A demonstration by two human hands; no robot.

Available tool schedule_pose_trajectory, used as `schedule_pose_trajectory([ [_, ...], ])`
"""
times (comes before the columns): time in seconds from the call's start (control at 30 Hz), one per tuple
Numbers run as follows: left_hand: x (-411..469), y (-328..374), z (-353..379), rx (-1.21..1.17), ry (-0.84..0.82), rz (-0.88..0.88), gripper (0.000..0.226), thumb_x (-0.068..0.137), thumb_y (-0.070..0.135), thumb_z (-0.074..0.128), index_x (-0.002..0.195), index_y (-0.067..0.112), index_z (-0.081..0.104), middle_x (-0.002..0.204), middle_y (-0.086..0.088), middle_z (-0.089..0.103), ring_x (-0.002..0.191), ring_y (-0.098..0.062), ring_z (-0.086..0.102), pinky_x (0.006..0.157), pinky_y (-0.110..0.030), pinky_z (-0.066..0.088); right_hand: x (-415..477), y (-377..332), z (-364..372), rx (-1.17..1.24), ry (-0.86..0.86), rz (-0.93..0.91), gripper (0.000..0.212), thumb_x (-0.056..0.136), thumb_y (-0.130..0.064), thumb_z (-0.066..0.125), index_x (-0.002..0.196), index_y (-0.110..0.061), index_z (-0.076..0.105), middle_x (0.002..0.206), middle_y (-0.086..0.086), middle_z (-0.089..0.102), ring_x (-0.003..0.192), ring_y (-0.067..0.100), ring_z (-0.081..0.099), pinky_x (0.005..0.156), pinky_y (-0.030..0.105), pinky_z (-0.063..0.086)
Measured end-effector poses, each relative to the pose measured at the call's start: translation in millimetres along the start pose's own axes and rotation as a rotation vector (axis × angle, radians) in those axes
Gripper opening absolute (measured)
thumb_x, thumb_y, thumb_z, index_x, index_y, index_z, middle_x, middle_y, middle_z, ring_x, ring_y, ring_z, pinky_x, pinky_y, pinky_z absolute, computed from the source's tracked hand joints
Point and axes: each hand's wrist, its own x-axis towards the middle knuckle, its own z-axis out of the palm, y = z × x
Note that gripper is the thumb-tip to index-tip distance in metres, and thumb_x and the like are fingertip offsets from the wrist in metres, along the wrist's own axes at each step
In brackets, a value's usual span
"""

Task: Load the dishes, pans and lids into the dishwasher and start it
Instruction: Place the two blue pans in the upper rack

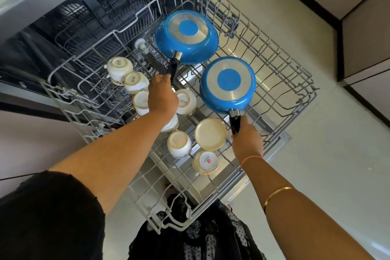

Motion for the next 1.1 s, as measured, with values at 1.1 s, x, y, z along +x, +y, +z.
schedule_pose_trajectory([
  [1.1,-77.0,14.6,-31.3,-0.163,0.059,0.039,0.041,0.093,0.006,0.046,0.135,0.009,0.045,0.134,-0.013,0.047,0.124,-0.028,0.042,0.100,-0.032,0.035,-32.4,-7.2,-18.5,-0.036,-0.014,-0.134,0.057,0.087,-0.004,0.057,0.136,-0.006,0.028,0.132,0.020,0.040,0.116,0.035,0.053,0.093,0.040,0.048],
])
